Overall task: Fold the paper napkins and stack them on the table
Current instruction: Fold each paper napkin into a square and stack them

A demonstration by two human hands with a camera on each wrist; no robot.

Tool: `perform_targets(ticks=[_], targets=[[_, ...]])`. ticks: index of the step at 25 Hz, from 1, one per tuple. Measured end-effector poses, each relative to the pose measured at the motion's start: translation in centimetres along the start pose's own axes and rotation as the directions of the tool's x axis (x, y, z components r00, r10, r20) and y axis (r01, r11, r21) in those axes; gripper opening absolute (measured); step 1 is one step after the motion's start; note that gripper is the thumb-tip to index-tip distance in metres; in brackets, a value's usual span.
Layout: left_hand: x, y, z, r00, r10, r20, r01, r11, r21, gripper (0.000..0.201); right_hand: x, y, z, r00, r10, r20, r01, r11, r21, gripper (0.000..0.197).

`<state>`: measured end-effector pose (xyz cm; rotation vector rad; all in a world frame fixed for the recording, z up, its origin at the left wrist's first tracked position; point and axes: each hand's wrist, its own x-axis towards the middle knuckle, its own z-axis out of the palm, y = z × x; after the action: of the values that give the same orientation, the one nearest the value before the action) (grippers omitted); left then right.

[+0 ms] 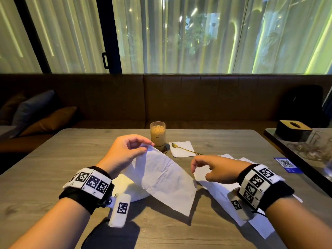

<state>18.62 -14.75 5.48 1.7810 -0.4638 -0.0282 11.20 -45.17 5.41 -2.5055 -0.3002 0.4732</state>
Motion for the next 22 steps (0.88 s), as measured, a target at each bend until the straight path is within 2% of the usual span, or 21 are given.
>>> perform_targets(ticks=[2,3,6,10,13,17,22], targets=[[-0.1,0.9,-0.1,0.999,0.030,0.026,-0.031,0.999,0.024,0.024,0.6,-0.7,0.0,0.992,-0.052,-0.119,0.067,0.990,0.122,0.041],[-0.2,1.3,0.0,0.998,0.041,0.040,-0.042,0.999,0.031,0.024,1.2,-1.1,0.2,0.984,-0.074,-0.161,0.101,0.980,0.171,0.044],[-0.5,2.5,0.2,0.994,0.075,0.077,-0.080,0.995,0.064,0.023,3.5,-2.7,2.1,0.968,-0.166,-0.190,0.201,0.963,0.182,0.056],[-0.9,3.3,-0.2,0.989,0.104,0.100,-0.117,0.984,0.133,0.026,6.0,-3.1,4.0,0.947,-0.232,-0.223,0.287,0.923,0.256,0.028],[-1.1,3.2,-0.7,0.988,0.145,0.048,-0.152,0.968,0.199,0.032,6.5,-3.2,4.2,0.949,-0.194,-0.247,0.259,0.929,0.264,0.017],[-0.3,2.1,-1.6,0.977,0.192,-0.090,-0.162,0.949,0.269,0.035,6.1,-3.6,4.1,0.958,-0.217,-0.185,0.275,0.875,0.398,0.017],[0.3,0.8,-1.3,0.971,0.182,-0.152,-0.141,0.958,0.249,0.035,4.9,-4.7,3.6,0.957,-0.247,-0.154,0.287,0.888,0.359,0.016]])
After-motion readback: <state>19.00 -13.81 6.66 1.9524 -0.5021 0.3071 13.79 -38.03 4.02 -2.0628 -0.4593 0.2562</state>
